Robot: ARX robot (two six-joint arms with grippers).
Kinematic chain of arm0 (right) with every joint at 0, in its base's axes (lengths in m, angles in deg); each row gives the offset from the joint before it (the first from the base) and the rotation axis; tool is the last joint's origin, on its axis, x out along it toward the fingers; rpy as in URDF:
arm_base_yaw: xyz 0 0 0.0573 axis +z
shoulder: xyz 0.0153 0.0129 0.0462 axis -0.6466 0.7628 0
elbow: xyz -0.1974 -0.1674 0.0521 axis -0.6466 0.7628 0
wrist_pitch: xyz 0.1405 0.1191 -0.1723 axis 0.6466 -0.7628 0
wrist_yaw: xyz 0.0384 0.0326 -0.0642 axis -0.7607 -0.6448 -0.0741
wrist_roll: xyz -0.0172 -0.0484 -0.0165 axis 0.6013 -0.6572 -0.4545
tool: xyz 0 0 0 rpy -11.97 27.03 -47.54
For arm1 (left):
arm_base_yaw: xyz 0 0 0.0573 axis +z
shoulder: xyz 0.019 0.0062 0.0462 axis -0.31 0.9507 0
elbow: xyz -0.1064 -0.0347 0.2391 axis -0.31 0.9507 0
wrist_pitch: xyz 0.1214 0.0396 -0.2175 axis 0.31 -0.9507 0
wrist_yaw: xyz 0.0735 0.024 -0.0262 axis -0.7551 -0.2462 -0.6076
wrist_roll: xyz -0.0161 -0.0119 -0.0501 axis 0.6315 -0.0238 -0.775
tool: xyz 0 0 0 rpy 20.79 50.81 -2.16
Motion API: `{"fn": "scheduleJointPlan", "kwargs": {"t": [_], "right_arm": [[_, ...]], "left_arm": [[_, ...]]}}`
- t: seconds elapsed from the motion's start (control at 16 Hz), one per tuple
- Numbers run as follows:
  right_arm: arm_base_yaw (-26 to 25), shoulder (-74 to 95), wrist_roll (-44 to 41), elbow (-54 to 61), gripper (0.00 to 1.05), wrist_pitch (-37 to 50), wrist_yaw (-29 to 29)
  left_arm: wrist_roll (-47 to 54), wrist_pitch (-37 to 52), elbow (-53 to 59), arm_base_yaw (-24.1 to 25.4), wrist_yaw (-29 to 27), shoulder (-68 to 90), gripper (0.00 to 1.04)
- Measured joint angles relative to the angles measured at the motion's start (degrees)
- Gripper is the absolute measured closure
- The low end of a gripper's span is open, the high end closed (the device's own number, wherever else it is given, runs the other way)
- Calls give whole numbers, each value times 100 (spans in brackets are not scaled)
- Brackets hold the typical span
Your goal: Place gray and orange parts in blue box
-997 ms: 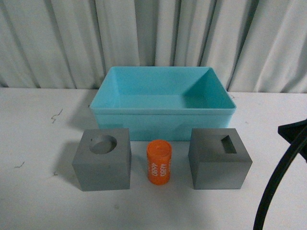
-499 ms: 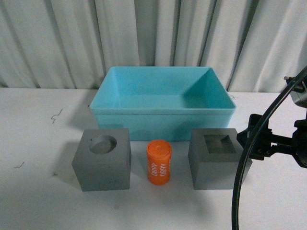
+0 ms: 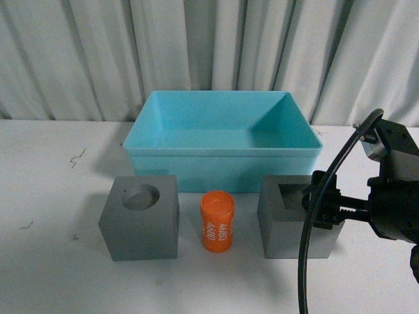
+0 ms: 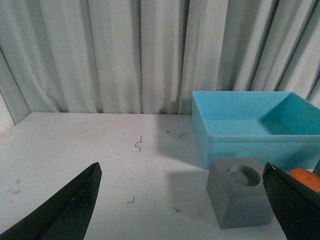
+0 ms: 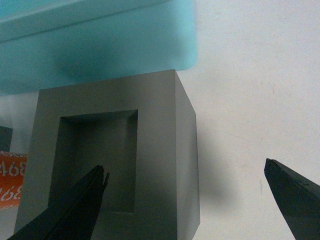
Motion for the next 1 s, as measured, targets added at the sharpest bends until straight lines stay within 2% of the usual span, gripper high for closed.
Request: {"fn": "scheduleJointPlan", "kwargs": {"t": [0.06,0.25,0.37,0.62,0.69,0.75,0.93,1.0], "right_arm": [[2,4,-2,-28,7,-37,48],[2,24,2,-81,35,-114,116],[4,24,-7,-83,41,-116,122],[2,15,-28,-83,59,-136,151],[4,-2,-42,-83,65,-153,149],[11,-46,-87,-70,76,-197,184],[35,-260,-232,125,85,-188,376],[72,-1062,-302,682,86,-367,514]], "left_arm": [[0,-2,0,0,0,0,7],[0,-2,0,0,0,0,7],[0,0,0,0,0,0,7],[0,0,0,0,0,0,7],[0,-2,0,0,0,0,7],[0,-2,0,0,0,0,7],[0,-2,0,0,0,0,7],[0,-2,0,0,2,0,7]]}}
